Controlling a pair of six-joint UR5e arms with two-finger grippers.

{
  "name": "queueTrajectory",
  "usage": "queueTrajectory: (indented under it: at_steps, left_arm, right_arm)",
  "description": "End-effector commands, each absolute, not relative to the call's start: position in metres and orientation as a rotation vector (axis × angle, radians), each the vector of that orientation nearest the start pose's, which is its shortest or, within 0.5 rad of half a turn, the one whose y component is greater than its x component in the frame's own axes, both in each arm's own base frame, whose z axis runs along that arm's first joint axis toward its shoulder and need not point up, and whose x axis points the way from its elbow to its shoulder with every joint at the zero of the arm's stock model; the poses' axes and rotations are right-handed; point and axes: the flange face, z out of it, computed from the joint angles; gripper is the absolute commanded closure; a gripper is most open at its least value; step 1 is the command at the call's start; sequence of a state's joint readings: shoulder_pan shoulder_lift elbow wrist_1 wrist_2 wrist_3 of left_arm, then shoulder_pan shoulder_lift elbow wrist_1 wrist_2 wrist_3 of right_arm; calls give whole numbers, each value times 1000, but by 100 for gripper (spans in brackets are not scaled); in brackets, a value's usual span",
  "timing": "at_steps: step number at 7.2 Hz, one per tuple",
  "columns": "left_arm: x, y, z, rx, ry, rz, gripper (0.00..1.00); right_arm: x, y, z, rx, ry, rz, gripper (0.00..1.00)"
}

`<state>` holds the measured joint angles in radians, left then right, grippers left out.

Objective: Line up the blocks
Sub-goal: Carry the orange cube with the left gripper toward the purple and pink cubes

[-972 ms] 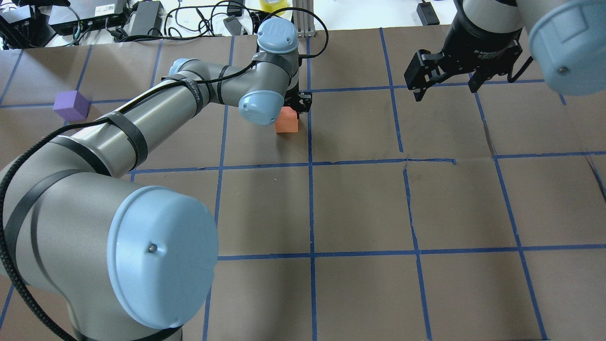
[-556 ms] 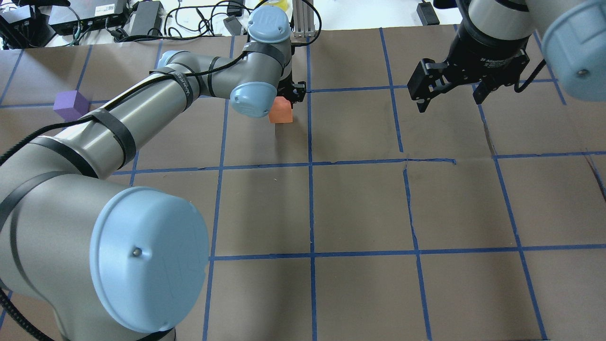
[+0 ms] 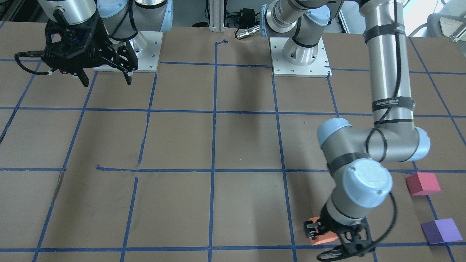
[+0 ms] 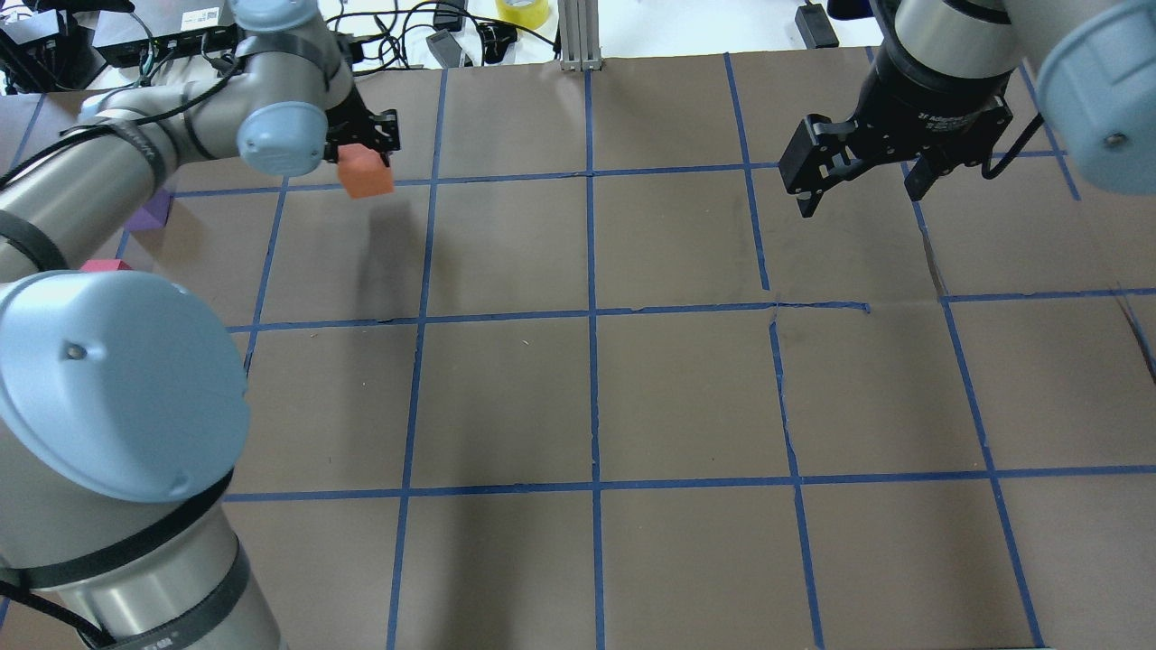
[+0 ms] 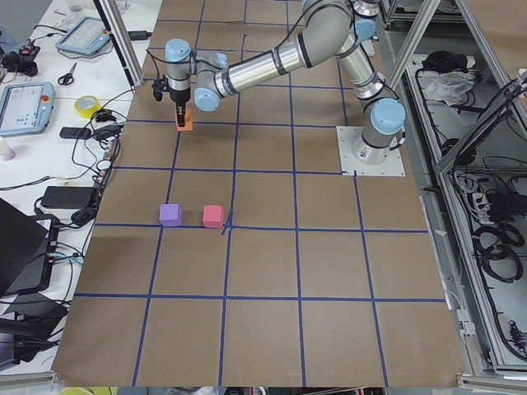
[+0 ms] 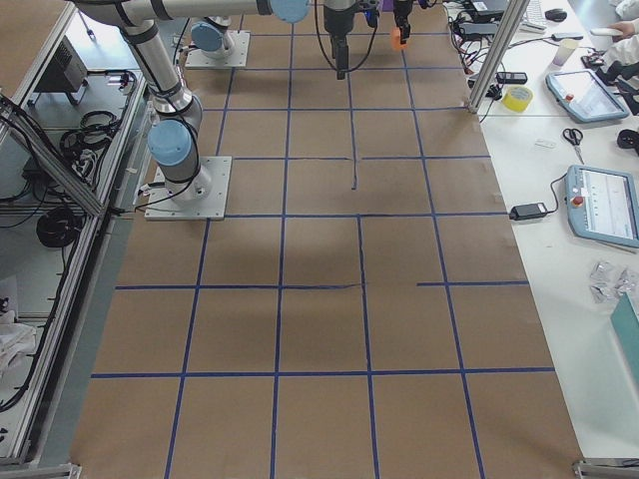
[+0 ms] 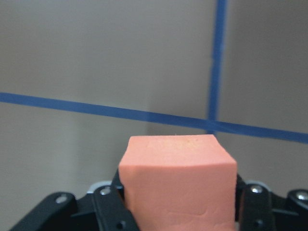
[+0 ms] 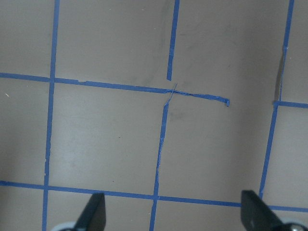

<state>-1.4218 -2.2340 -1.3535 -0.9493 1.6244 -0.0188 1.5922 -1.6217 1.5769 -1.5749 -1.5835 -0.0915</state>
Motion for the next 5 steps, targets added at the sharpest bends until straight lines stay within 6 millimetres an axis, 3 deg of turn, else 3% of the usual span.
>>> queueTrajectory:
  at_steps: [1, 2, 4, 5]
  left_arm:
    - [133, -723, 262, -187, 3049, -256, 100]
    - [187, -714, 262, -188, 3067, -249, 100]
    - [221, -707, 276, -216, 3059, -223, 100]
    - [260, -699, 284, -271, 3066, -183, 100]
  right_arm:
    - [142, -472, 510, -181, 3151, -79, 0]
    - [141, -472, 510, -183, 3151, -81, 0]
    - [141, -473, 510, -193, 3152, -86, 0]
    - [141, -473, 511, -191, 3152, -89, 0]
